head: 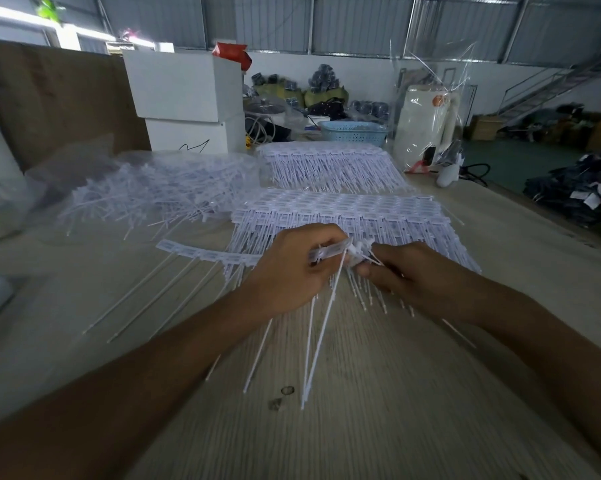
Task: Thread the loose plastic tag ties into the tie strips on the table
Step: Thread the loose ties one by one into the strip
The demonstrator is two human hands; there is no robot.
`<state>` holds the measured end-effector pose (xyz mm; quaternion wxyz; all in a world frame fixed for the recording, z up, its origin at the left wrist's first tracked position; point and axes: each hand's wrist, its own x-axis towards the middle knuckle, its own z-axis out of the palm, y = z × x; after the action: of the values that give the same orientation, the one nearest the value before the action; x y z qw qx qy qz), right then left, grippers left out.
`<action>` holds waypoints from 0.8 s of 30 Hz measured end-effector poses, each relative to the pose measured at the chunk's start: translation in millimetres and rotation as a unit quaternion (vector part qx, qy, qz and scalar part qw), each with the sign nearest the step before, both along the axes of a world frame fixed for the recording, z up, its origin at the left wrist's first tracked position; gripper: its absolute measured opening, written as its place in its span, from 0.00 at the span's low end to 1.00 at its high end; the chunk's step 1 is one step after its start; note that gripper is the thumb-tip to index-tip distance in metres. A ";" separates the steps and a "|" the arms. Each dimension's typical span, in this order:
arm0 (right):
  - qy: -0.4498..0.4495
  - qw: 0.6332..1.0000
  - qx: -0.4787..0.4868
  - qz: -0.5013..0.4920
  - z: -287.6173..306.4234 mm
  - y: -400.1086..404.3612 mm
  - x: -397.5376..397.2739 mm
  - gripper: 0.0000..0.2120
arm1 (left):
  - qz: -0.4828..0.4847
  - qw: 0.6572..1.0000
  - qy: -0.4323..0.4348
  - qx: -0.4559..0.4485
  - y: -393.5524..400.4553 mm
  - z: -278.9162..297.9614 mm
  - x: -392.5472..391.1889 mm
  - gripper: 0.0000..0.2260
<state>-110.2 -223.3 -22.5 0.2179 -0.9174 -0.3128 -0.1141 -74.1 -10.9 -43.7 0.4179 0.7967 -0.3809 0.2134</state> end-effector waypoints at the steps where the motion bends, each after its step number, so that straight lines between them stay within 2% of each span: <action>1: 0.024 1.000 0.015 -0.006 -0.8 0.7 -0.1 0.13 | 0.004 1.000 0.001 -0.001 0.0 -0.1 0.6 0.02; 4: 0.095 0.989 0.111 -0.030 -1.7 6.5 -1.1 0.14 | 0.016 1.000 -0.007 0.007 -1.5 0.1 1.0 0.02; 7: 0.070 0.978 0.183 -0.078 2.6 10.9 -0.2 0.13 | 0.052 0.998 -0.023 0.007 -2.3 1.8 1.6 0.06; 10: 0.157 0.926 0.321 -0.122 5.2 17.3 0.5 0.16 | 0.086 0.994 -0.039 0.044 -4.4 2.1 0.6 0.14; 12: 0.225 0.889 0.374 -0.138 5.4 23.6 -1.9 0.19 | 0.105 0.990 -0.052 0.078 -7.5 0.6 -1.5 0.15; 14: 0.249 0.876 0.390 -0.138 4.4 27.8 -3.3 0.19 | 0.120 0.985 -0.075 0.098 -11.1 -0.8 -4.4 0.11; 18: 0.249 0.890 0.367 -0.109 4.0 28.2 -5.4 0.13 | 0.109 0.989 -0.046 0.087 -15.4 2.4 -6.3 0.08; 22: 0.239 0.881 0.389 -0.124 7.9 19.3 -2.5 0.12 | 0.031 0.998 0.040 0.037 -6.4 12.3 -5.5 0.17; 24: 0.237 0.863 0.423 -0.141 10.3 13.0 -0.5 0.13 | 0.033 0.998 0.033 0.034 1.5 14.6 -2.5 0.16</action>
<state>-110.7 -210.4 -12.3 0.6340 -0.7710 -0.0410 -0.0443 -76.5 -9.3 -29.1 0.3956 0.8292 -0.3475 0.1874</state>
